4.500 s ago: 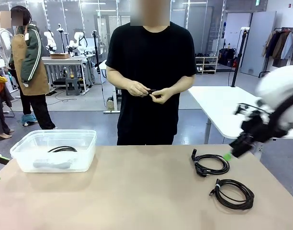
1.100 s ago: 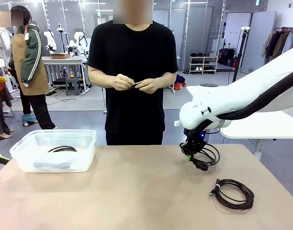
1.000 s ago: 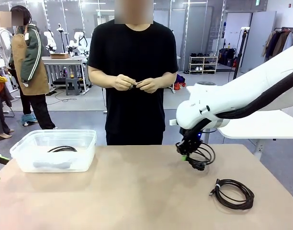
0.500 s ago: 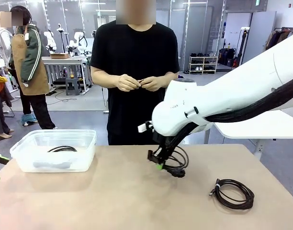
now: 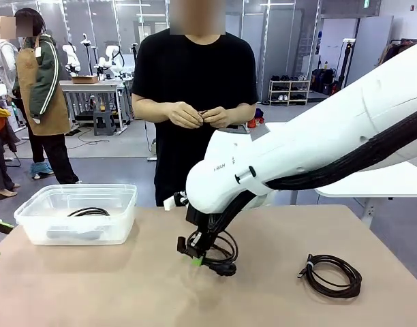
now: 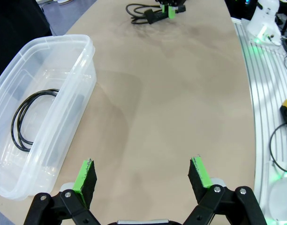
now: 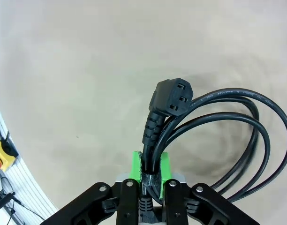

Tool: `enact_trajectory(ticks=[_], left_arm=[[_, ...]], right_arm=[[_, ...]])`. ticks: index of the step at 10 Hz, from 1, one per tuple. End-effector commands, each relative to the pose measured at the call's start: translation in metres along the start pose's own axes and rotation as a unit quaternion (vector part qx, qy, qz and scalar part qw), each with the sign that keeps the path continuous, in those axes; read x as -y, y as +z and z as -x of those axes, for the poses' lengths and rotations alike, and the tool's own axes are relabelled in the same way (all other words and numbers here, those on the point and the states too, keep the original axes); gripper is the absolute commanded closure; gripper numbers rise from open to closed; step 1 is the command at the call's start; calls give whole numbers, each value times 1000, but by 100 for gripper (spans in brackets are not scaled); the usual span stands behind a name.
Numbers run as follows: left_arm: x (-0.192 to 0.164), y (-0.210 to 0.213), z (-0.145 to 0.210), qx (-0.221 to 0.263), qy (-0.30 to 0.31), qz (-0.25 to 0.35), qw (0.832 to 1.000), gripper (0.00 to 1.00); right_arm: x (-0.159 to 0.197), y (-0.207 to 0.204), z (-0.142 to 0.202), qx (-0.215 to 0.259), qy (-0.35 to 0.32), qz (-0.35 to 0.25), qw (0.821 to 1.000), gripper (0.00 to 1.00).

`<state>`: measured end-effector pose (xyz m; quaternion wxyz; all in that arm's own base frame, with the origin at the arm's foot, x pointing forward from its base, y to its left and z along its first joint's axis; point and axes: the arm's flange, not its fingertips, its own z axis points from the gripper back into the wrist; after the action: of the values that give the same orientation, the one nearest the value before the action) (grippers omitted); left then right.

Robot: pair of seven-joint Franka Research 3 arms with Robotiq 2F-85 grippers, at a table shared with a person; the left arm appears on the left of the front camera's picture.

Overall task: Organize and store the cables.
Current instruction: Place the Power Cable into the Organizing box.

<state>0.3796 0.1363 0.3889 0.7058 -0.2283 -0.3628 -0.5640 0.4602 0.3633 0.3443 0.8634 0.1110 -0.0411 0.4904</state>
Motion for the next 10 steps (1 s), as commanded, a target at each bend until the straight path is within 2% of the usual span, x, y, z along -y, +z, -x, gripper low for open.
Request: enact_trajectory(ticks=[1, 3, 4, 5, 6, 7, 8, 9, 10], left_arm=[[0, 1, -3, -3, 9, -6, 1000, 0], [0, 1, -3, -3, 9, -6, 1000, 0], [0, 1, -3, -3, 9, -6, 1000, 0], [0, 1, -3, -3, 9, -6, 1000, 0], [0, 1, -3, -3, 9, -6, 1000, 0], [0, 1, -3, -3, 9, -6, 1000, 0], [0, 1, -3, -3, 9, -6, 1000, 0], [0, 1, -3, -3, 9, -6, 1000, 0], [0, 1, -3, -3, 9, -6, 1000, 0]], right_arm=[[1, -3, -3, 13, 26, -35, 999, 86], [-2, -4, 0, 23, 27, -40, 999, 86], [-1, -5, 4, 24, 27, -47, 998, 38], [-1, -5, 6, 26, 27, -56, 998, 37], [1, -3, 10, 31, 25, -58, 998, 0], [4, 1, 14, 38, 22, -58, 997, 0], [9, 6, 20, 44, 20, -55, 997, 24], [15, 13, 29, 55, 17, -49, 997, 14], [23, 23, 44, 65, 13, -42, 997, 0]])
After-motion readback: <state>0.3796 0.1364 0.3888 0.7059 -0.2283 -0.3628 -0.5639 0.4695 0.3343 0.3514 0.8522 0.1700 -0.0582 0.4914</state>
